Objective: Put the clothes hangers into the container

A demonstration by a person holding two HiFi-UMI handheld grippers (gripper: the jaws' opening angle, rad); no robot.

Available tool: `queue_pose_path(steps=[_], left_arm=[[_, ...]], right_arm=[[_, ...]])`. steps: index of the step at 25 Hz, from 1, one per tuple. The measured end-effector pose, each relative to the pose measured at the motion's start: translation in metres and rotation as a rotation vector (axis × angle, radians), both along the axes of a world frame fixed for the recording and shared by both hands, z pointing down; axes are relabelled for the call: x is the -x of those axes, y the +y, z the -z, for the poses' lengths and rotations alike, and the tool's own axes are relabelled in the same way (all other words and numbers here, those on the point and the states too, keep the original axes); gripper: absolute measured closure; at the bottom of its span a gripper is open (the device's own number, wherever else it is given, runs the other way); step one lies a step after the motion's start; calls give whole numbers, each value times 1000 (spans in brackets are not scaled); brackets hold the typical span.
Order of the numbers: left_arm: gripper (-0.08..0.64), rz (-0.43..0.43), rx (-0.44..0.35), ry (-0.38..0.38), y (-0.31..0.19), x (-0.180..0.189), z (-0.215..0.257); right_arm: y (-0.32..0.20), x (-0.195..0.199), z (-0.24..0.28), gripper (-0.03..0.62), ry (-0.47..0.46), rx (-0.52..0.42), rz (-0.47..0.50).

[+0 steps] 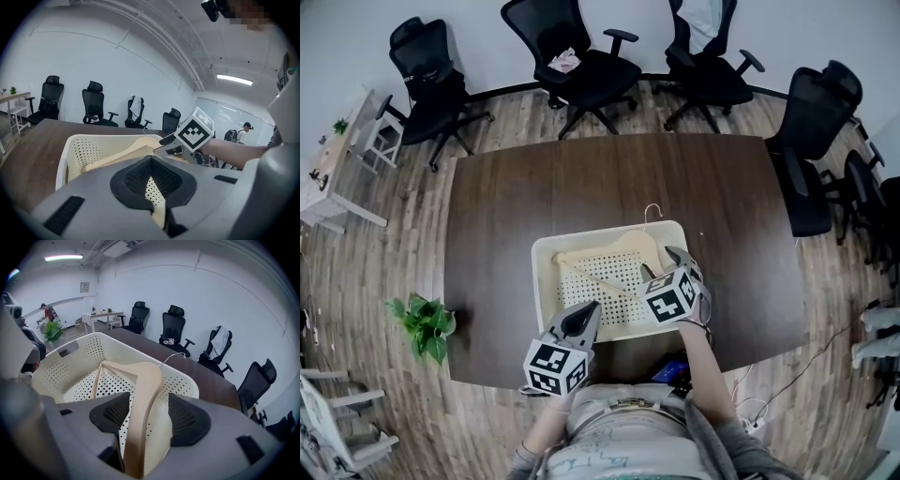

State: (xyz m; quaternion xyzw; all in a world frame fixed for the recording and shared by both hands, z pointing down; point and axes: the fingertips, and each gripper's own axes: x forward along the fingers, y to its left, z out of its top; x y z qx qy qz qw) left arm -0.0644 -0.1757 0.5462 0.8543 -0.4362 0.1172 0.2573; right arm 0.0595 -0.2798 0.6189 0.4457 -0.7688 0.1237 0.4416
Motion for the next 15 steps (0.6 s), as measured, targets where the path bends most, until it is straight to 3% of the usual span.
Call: queue_pose_path(steps=[15], left_arm=[[549,56,-11,7,9,10,4]], right_arm=[[6,2,6,331,-72,-9,23]])
